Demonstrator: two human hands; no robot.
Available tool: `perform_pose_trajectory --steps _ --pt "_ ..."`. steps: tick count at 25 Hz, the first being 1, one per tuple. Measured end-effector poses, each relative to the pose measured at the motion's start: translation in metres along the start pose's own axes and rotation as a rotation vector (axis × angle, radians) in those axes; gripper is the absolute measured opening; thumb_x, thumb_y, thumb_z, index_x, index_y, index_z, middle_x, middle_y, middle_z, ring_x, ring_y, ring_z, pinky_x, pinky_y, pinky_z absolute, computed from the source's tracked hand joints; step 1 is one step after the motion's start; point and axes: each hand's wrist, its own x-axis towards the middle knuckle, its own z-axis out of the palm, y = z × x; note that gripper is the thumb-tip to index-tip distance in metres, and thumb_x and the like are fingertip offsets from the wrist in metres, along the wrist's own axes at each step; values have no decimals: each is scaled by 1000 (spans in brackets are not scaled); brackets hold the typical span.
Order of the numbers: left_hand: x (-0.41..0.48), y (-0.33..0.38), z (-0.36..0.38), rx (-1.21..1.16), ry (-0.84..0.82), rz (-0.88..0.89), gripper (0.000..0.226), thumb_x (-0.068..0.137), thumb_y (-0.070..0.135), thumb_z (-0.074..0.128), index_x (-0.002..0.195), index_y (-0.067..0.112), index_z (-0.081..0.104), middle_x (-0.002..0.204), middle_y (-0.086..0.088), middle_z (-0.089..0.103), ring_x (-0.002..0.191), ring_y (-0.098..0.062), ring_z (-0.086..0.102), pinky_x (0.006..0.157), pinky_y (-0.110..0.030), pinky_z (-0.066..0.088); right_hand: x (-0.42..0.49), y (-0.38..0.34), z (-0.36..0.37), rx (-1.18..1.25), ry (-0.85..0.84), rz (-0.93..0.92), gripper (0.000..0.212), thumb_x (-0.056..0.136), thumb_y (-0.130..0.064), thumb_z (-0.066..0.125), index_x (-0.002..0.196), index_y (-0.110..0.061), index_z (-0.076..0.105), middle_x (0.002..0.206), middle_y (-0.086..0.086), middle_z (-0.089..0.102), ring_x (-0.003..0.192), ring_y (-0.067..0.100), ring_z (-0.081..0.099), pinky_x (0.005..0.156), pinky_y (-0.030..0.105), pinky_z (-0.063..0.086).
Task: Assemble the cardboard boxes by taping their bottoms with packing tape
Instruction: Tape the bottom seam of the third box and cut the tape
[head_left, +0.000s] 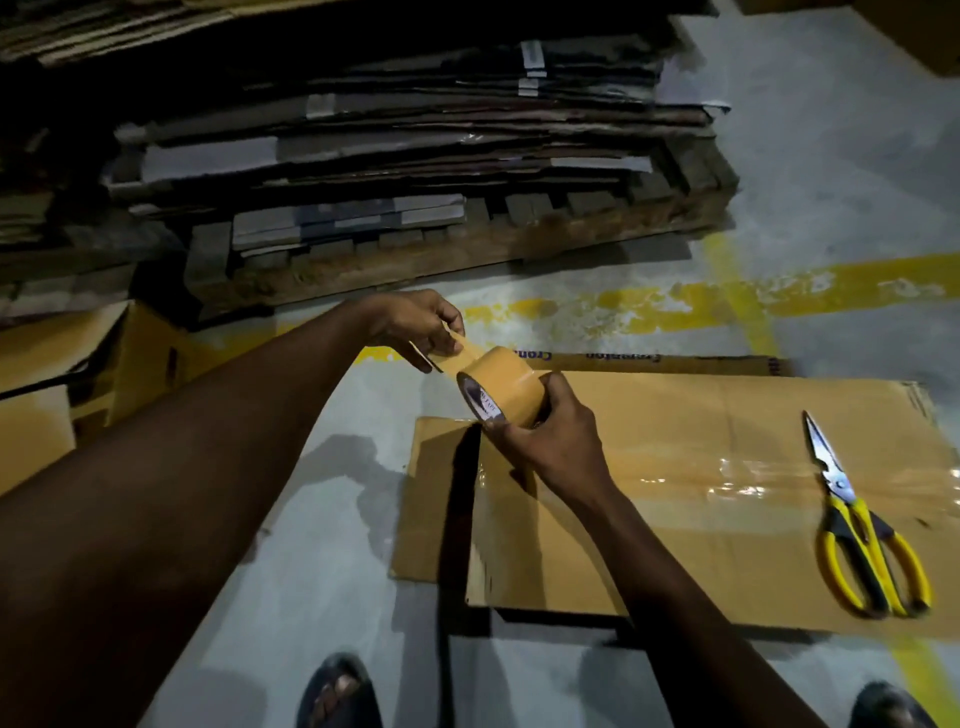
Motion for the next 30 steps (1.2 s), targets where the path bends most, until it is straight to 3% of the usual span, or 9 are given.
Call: perform_pose_trajectory --steps 3,6,9,12,14,19,23,26,30 --pt "30 12 -1 142 54 -2 14 87 7 69 100 9 65 82 -10 61 73 -20 60 68 -35 60 4 15 10 98 -37 58 37 75 -28 80 103 -21 57 85 -5 68 75 13 65 65 36 56" --pt "52 15 6 174 86 57 3 87 7 68 90 7 67 74 -6 60 65 -17 59 59 -26 57 1 20 23 284 -48 107 28 74 -25 75 99 -21 62 85 2 72 75 22 70 67 47 59" --pt "73 3 19 247 132 155 10 84 2 69 80 11 69 67 -2 60 58 -12 53 49 -19 49 1 12 34 360 -4 105 17 86 -23 73 83 -16 58 72 -1 65 63 5 62 53 19 50" --pt "91 -11 33 357 208 223 7 80 4 72 83 10 74 75 -5 67 63 -7 55 58 -17 43 -5 12 39 361 -28 122 25 95 -18 64 74 -19 51 63 -10 52 51 -3 49 45 9 35" --pt "97 -14 40 357 215 236 7 82 6 72 88 7 75 81 -4 69 74 -8 57 67 -17 38 -8 17 37 444 -58 154 6 93 -11 66 89 -12 61 74 -4 62 57 -5 58 48 9 41" --pt "108 -14 53 417 193 276 11 85 7 69 94 5 75 87 -5 69 83 -8 56 68 -15 34 -4 16 37 548 30 188 10 90 -15 70 96 -7 66 91 13 71 75 13 66 48 16 48" --pt "111 -15 53 443 182 268 11 84 6 68 93 4 74 82 -6 68 79 -8 55 68 -13 32 -2 19 41 576 13 221 8 90 -17 69 97 -13 67 93 12 73 78 17 68 51 24 51" --pt "111 -13 58 518 139 229 15 86 10 68 99 7 75 95 -9 73 86 -14 61 68 -12 33 -4 24 43 548 33 214 7 90 -19 70 92 -15 66 84 7 72 71 11 64 53 25 50" --pt "111 -12 49 706 109 129 53 82 30 73 132 20 60 128 -13 61 122 -30 52 95 -30 43 -12 26 48 470 45 172 24 91 -26 69 71 -20 58 60 -11 57 60 2 51 59 22 40"
